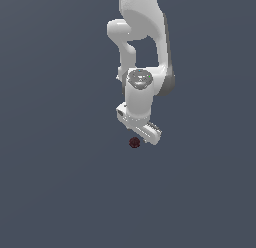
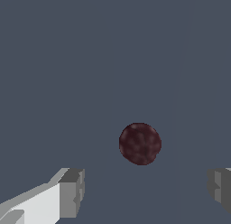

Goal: Pick up the object and move it to a goal position.

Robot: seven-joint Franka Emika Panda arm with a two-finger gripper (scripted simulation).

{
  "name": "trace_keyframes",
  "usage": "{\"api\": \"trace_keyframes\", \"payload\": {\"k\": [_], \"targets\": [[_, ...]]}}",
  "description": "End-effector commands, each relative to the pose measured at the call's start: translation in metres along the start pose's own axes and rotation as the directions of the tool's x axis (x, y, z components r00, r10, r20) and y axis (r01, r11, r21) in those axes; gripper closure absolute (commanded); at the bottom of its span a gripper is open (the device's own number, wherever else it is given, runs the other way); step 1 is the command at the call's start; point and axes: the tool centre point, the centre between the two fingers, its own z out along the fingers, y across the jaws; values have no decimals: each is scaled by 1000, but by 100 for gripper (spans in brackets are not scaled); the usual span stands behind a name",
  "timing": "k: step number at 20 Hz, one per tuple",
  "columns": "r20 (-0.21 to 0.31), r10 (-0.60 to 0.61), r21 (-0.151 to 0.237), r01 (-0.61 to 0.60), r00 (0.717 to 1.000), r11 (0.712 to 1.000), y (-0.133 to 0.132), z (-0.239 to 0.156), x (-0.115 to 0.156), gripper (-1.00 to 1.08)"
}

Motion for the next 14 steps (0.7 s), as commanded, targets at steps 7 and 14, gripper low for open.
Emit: {"api": "trace_keyframes", "payload": {"k": [7, 14], "targets": [[-6, 235, -7, -235, 972, 972, 4, 16, -1, -92], [-14, 398, -11, -398, 917, 917, 8, 28, -1, -92]]}}
